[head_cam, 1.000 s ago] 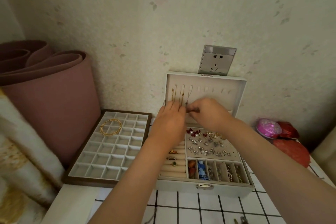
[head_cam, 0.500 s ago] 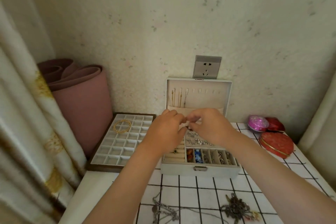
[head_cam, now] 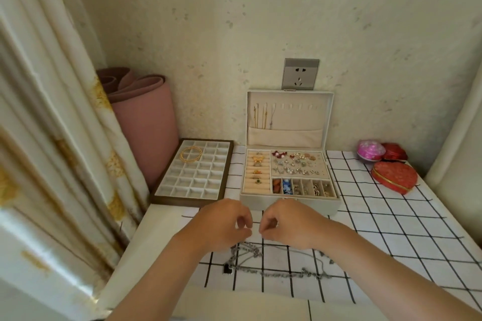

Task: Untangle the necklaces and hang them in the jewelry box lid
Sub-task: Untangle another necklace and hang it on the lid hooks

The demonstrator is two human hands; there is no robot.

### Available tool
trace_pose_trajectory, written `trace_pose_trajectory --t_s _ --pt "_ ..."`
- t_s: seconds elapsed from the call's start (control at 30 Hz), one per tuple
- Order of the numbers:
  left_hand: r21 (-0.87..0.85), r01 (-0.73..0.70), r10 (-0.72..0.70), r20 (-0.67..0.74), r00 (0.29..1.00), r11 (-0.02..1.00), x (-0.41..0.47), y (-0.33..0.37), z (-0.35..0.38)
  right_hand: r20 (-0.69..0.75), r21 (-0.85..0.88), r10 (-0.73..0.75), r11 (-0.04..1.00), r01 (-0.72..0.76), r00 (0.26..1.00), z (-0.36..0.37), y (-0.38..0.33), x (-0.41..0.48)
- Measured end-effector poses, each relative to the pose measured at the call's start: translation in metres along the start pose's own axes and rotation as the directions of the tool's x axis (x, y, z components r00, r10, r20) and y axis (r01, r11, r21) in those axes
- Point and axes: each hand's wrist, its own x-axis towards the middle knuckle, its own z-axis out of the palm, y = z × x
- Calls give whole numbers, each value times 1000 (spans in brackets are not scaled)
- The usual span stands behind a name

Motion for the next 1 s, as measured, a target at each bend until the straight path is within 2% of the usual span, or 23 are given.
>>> trace_pose_trajectory --t_s 0.27,0.5,0.57,0.63,0.7,0.77,0.87,0.93,1.0 --pt "68 53 -59 91 994 996 -14 -13 15 64 -71 -8 997 13 998 21 5 -1" --pt "11 146 -146 73 987 989 -22 -26 8 3 -209 -40 977 39 999 22 3 2" --pt "-44 142 -136 113 984 989 -25 -23 8 25 -156 -57 986 60 998 26 -4 0" --pt "-115 141 -116 197 973 983 -29 -18 9 107 -105 -64 992 75 992 32 -13 -4" --pt "-87 110 -86 245 966 990 -31 -14 12 176 -118 -64 989 86 982 36 -18 -5" --pt "-28 69 -60 245 968 997 -32 -14 15 196 -122 -70 988 96 978 38 -19 -4" --pt "-62 58 -42 225 974 996 -33 -14 18 240 -86 -51 994 73 969 35 -16 -2" --pt "-116 67 -39 226 973 991 -34 -13 18 261 36 -20 999 11 965 31 -15 0" --pt "-244 134 -76 234 969 961 -32 -13 16 221 185 -23 982 -19 975 25 -15 2"
